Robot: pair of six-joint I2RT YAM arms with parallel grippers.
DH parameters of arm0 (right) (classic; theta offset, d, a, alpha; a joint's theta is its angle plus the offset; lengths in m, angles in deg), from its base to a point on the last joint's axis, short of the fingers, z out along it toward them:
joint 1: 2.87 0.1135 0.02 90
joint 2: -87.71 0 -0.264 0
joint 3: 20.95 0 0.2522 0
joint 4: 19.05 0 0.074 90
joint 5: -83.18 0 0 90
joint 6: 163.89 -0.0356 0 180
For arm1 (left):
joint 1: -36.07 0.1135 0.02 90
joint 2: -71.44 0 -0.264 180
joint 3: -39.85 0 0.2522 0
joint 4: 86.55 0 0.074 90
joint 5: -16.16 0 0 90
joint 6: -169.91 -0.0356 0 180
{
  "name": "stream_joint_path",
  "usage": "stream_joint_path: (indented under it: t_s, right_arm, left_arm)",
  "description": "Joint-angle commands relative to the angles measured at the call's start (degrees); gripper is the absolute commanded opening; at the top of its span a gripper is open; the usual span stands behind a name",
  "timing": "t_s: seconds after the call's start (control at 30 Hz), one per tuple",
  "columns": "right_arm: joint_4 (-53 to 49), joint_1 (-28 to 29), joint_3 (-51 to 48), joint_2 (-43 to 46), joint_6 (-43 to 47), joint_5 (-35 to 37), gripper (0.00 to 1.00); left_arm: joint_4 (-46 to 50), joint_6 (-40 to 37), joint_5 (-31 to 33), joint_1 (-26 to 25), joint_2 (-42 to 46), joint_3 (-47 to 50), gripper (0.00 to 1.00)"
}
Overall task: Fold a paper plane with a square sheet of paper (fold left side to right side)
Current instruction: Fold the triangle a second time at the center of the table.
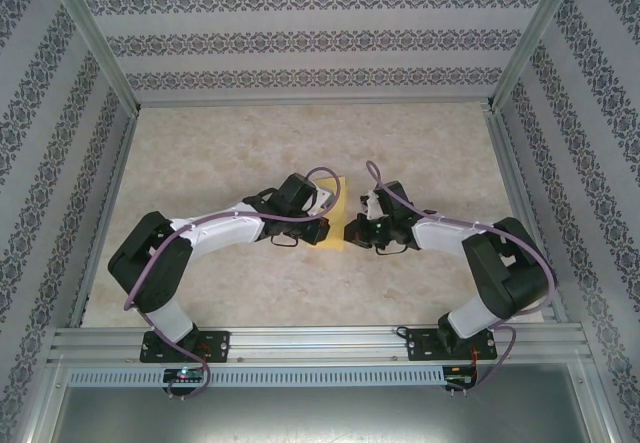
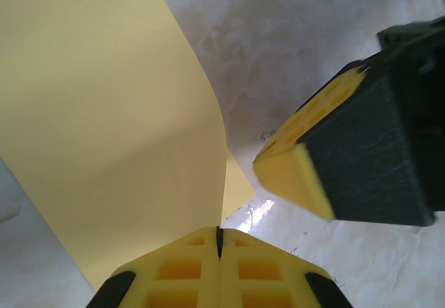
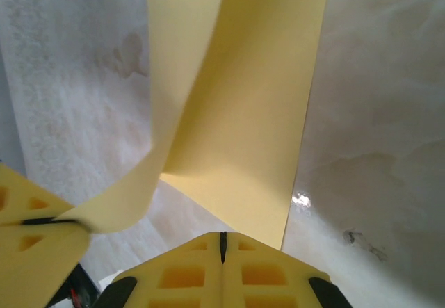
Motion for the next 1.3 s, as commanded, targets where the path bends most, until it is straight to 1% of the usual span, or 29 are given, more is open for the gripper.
stream_joint_path:
  t_s: [0.0,0.23,0.53,1.27]
  right_arm:
    - [0.4,1.3,2.2,-2.0,-0.3,2.8,0.0]
    - [-2.3,2.3,3.5,-5.0,0.5,3.8,0.0]
    - [-8.6,2.8,5.3,-7.8,2.9,5.5,0.0]
    - [-13.0,3.1,6.7,-8.1,5.0,7.0,0.0]
  left_arm:
    - [2.4,-0.4,-1.6,1.1,1.4,-0.1,0.0]
    - [4.3,-1.2,-1.3,1.9,1.0,-0.7,0.0]
    - [8.0,-3.7,0.0,3.0,0.0,-2.4,0.01]
    - [12.8,-9.8,2.1,6.7,-7.7,-9.3,0.01]
